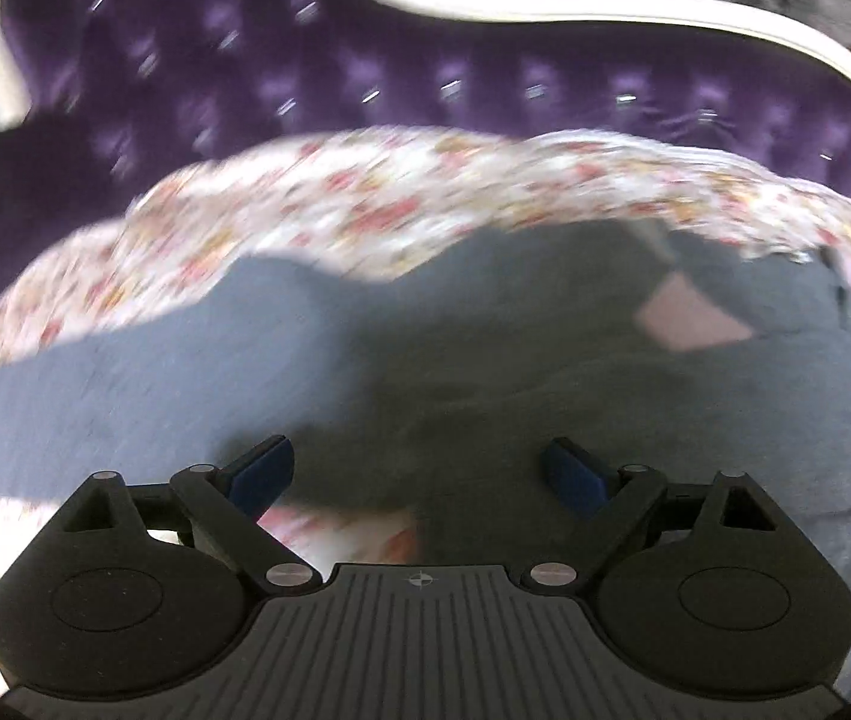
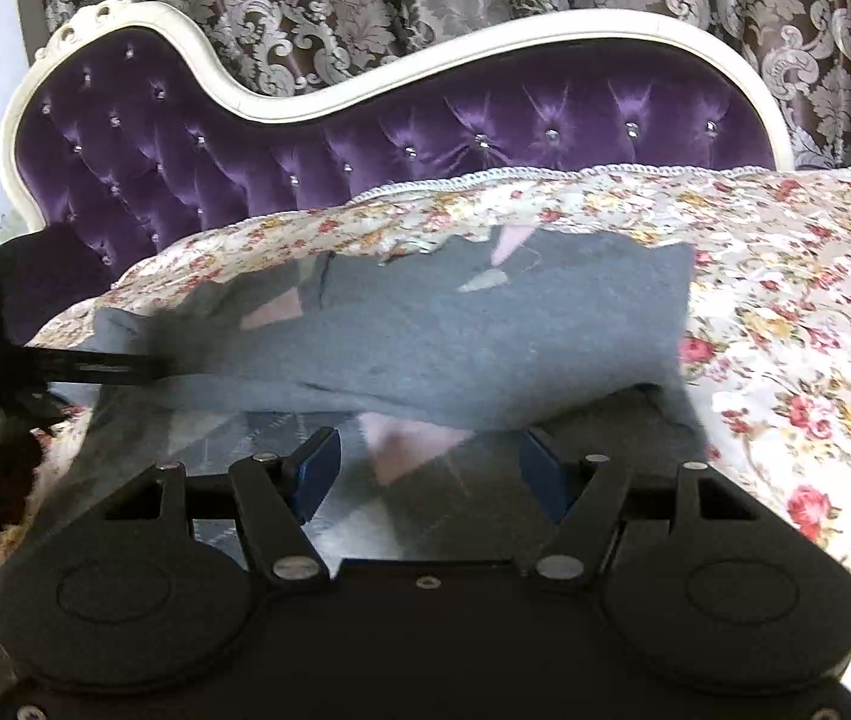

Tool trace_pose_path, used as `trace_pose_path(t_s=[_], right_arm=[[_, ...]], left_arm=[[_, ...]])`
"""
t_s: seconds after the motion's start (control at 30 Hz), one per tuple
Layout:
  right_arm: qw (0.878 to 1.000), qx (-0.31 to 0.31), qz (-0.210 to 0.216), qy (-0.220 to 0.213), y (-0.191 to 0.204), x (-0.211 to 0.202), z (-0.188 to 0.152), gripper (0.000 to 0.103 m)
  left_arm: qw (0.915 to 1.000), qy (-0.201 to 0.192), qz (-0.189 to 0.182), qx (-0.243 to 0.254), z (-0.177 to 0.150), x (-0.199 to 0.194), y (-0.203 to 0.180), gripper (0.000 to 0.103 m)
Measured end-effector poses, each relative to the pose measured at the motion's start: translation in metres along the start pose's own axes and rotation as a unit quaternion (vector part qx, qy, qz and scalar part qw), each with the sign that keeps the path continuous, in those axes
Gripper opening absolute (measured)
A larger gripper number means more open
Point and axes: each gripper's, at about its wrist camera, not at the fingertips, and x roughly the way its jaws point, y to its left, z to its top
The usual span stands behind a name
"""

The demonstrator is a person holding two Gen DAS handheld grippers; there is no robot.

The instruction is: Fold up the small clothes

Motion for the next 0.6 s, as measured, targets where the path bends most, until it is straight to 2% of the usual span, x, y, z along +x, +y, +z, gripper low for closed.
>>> trace_pose_path(t_s=[0.1, 0.23, 0.3, 0.33, 0.37, 0.43, 0.53, 0.57, 0.6], right_arm=[[1.000, 0.015, -0.007, 0.001, -0.011, 0.008, 0.004, 0.070], [0.998, 0.061, -0.010, -0.004, -0.036, 0.021, 0.012, 0.070], [0.995, 0.091, -0.044, -0.015, -0.051, 0.024, 0.014, 0.069], [0.991, 0.111, -0.076, -0.020, -0.061, 0.025, 0.014, 0.064], [0.987, 0.133, -0.088, -0.022, -0.071, 0.024, 0.013, 0.055], [0.981, 0.174, -0.081, -0.030, -0.085, 0.019, 0.011, 0.052], [0.981, 0.169, -0.089, -0.025, -0.080, 0.012, 0.011, 0.056], [0.982, 0.161, -0.100, -0.023, -0.075, 0.009, 0.011, 0.067], [0.981, 0.151, -0.120, -0.020, -0.067, 0.007, 0.012, 0.073]], left_arm=[[0.9992, 0.012, -0.026, -0.029, -0.005, -0.004, 0.018, 0.092], [0.9987, 0.015, -0.036, -0.032, -0.012, -0.005, 0.024, 0.092], [0.9989, 0.012, -0.037, -0.026, -0.013, -0.007, 0.019, 0.093], [0.9990, 0.011, -0.037, -0.024, -0.014, -0.008, 0.018, 0.093], [0.9990, 0.009, -0.038, -0.022, -0.014, -0.008, 0.018, 0.093], [0.9987, 0.007, -0.045, -0.024, -0.015, -0.007, 0.019, 0.093], [0.9977, -0.003, -0.059, -0.032, -0.022, -0.007, 0.025, 0.095], [0.9976, -0.010, -0.062, -0.030, -0.025, -0.007, 0.025, 0.095], [0.9975, -0.017, -0.064, -0.027, -0.028, -0.008, 0.025, 0.096]])
